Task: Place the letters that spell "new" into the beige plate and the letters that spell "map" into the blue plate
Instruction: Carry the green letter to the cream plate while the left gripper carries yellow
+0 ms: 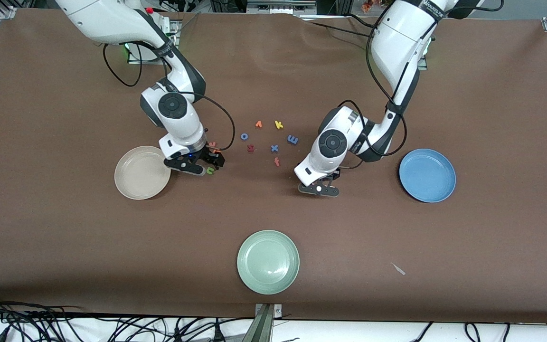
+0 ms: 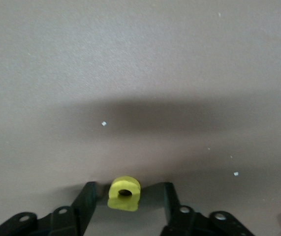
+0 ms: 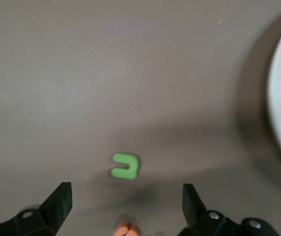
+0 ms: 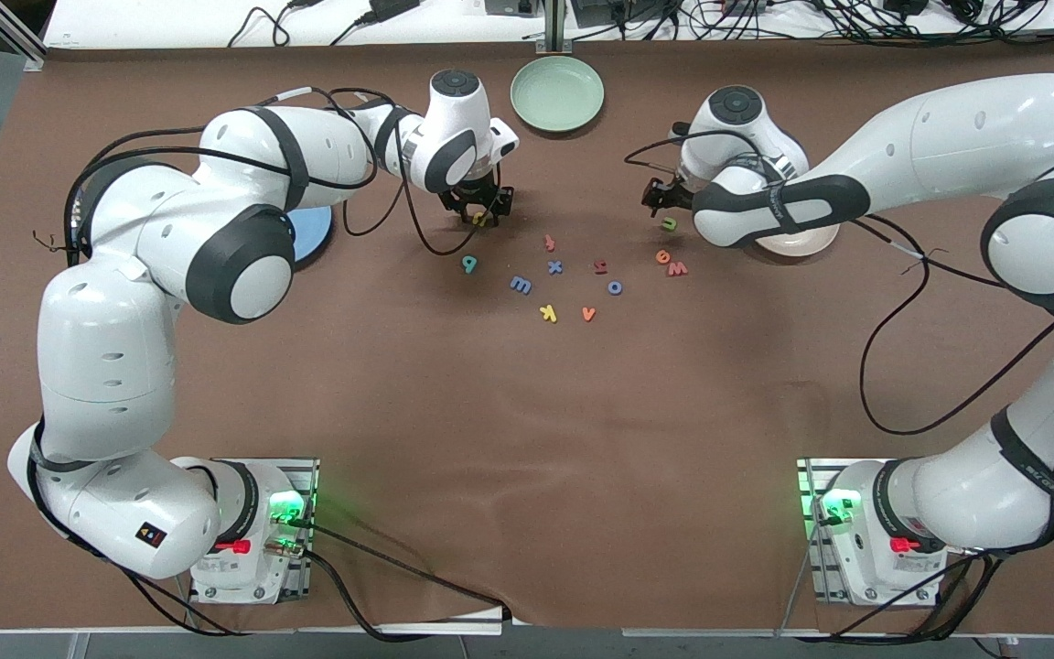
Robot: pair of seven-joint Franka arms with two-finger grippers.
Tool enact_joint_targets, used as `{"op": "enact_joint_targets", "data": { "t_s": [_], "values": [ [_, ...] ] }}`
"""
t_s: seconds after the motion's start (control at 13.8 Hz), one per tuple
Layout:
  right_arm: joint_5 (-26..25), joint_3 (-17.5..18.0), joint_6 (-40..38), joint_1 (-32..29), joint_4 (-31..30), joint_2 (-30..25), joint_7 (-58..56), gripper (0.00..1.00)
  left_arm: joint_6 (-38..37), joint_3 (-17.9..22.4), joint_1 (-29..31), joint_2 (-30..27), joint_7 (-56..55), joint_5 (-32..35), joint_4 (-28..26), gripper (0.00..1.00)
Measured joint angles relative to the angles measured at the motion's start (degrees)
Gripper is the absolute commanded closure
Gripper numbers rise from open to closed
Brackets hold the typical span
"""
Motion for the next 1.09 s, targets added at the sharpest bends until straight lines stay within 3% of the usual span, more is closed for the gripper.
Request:
{"op": "enact_joint_targets", "data": {
  "t_s": [0.44,0.73,0.95,1.09],
  "values": [
    [-2.3,-0.8,0.1,0.5,3.3,4.2,1.7,0.02,-0.1,0.2,-0.2,-0.3,-0.4,1.0,0.0,0.79],
    [-3.6,-0.9,0.2,0.6,4.4,5.4,3.0,0.11,-0.2,0.2,-0.2,-0.3,-0.4,1.6,0.0,0.91],
    [-3.8,-0.9,0.2,0.7,4.4,5.8,3.2,0.26,-5.6,1.3,1.2,-1.0,-0.3,1.9,1.7,0.92],
    [-3.9,-0.9,0.2,0.7,4.4,6.0,3.2,0.45,-12.3,1.4,4.4,-3.1,2.4,2.3,3.3,0.92]
  ]
}}
